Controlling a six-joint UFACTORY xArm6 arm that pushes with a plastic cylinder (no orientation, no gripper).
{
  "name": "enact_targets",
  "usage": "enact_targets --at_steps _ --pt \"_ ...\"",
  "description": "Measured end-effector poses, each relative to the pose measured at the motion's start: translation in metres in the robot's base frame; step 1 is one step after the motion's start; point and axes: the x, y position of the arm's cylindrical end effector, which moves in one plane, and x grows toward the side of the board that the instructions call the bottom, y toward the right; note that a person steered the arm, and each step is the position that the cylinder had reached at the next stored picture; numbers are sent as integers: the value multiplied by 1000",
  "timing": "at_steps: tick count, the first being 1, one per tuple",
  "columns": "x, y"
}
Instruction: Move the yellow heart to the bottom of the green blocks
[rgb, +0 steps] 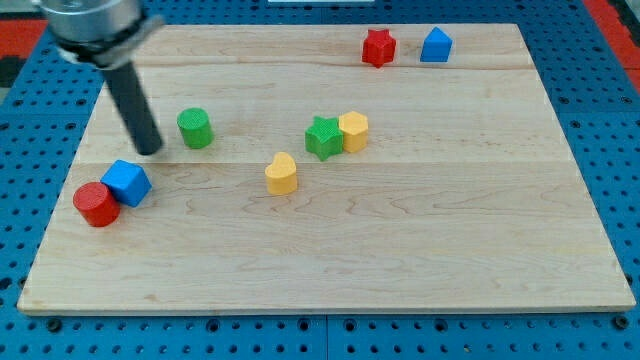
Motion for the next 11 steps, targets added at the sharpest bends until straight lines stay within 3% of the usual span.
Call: enact_targets --at_steps 1,2,3,4,5,6,7,10,11 --pt "-27 24" --pt "-31 126" --pt "-20 157" --pt "-2 75" --pt "77 91" --pt "77 145" --pt "20 144" --pt "88 171" --pt "68 198"
